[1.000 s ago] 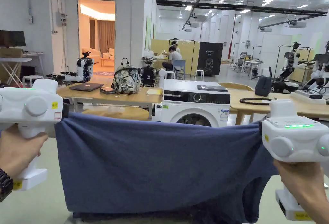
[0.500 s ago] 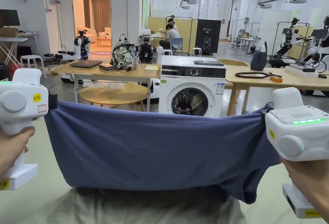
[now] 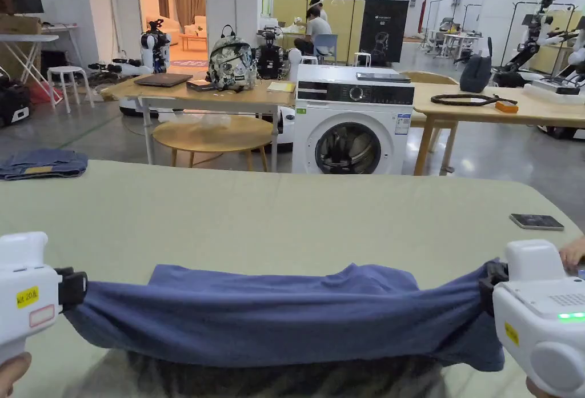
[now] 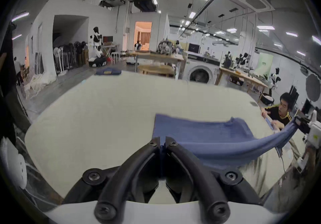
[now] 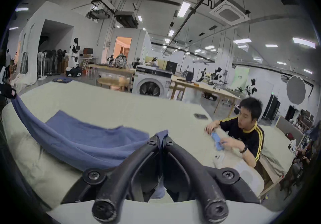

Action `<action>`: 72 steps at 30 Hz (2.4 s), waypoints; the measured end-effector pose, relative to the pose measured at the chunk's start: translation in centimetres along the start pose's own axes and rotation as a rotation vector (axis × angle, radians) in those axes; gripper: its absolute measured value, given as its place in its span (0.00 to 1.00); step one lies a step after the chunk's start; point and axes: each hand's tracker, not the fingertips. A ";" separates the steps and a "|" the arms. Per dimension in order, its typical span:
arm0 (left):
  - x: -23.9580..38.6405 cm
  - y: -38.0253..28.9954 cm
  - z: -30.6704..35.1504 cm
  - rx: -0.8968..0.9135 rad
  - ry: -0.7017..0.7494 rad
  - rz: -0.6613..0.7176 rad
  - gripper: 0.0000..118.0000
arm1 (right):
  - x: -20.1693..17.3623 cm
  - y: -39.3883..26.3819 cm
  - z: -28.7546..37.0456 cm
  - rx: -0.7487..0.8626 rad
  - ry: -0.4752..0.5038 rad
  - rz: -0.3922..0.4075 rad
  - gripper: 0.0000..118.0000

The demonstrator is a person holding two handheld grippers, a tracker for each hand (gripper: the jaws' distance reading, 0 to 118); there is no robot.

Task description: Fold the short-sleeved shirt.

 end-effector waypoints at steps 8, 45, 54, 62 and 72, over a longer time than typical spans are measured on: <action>-1.5 -9.1 -0.6 -0.211 0.029 -0.017 0.00 | -1.0 -6.4 1.7 -0.182 0.043 0.003 0.01; 2.0 -10.1 -2.3 -0.094 -0.028 -0.076 0.48 | -4.8 -9.4 -0.2 -0.168 0.118 -0.142 0.70; 7.3 -7.9 -2.0 0.136 0.021 -0.168 0.00 | -9.5 -5.9 0.1 0.046 0.093 -0.168 0.00; 6.3 -7.8 -1.8 -0.008 0.046 -0.105 0.00 | -9.9 -6.1 0.0 0.010 0.109 -0.152 0.00; -0.5 -11.5 -0.8 -0.277 0.011 0.039 0.00 | -9.0 -7.8 -0.9 -0.071 0.117 -0.142 0.00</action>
